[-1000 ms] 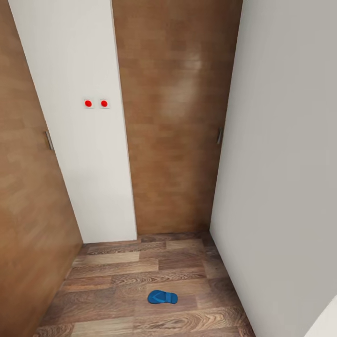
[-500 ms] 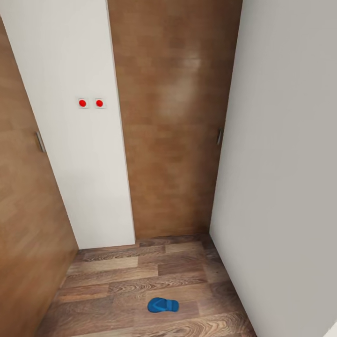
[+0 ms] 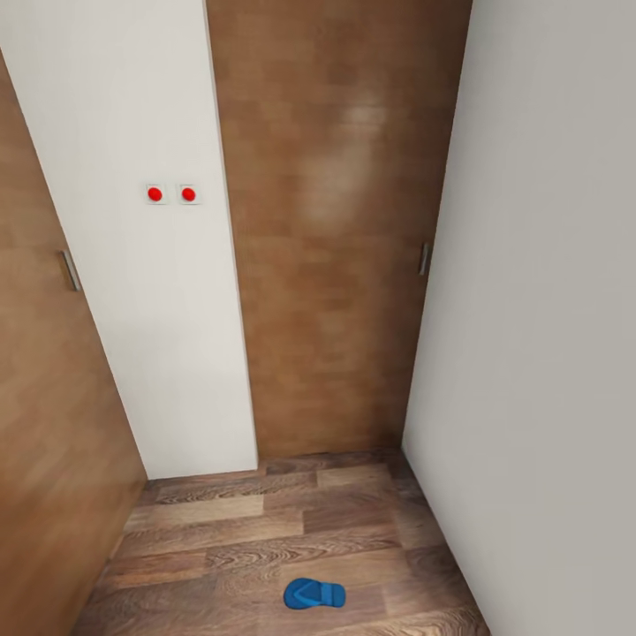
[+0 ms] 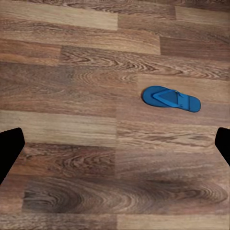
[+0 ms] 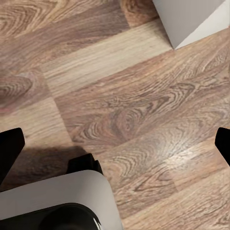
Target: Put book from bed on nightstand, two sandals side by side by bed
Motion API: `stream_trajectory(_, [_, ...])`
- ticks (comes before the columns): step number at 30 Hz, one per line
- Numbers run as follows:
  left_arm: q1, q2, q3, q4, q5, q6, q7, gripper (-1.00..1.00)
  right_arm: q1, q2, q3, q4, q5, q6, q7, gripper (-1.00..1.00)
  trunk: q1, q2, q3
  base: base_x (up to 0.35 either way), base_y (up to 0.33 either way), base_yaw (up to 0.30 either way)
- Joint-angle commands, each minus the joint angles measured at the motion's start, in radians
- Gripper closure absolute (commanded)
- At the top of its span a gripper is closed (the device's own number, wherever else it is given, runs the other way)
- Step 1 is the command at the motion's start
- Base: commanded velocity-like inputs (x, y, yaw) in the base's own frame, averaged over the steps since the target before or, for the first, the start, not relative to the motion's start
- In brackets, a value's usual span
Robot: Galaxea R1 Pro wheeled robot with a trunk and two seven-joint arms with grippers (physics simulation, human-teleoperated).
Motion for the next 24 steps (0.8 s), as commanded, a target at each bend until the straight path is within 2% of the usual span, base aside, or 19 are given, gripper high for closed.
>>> stream_trajectory(1, [0.0,0.0,0.0,0.0,0.006,-0.002,-0.001,-1.0,-0.001,0.0,0.003,0.001,-0.011,-0.004,0.0,-1.0,0.0,0.0,-0.001,0.259,0.003,0.0])
stream_trajectory(14, [0.0,0.0,0.0,0.0,0.006,-0.002,-0.001,-1.0,-0.001,0.0,0.003,0.001,-0.01,-0.004,0.0,-1.0,0.0,0.0,-0.001,0.317,0.057,0.0])
stream_trajectory(24, [0.0,0.001,0.0,0.0,0.007,-0.004,-0.002,-1.0,-0.001,0.0,0.003,0.001,-0.011,-0.004,0.0,-1.0,0.0,0.0,-0.001,0.228,0.188,-0.05])
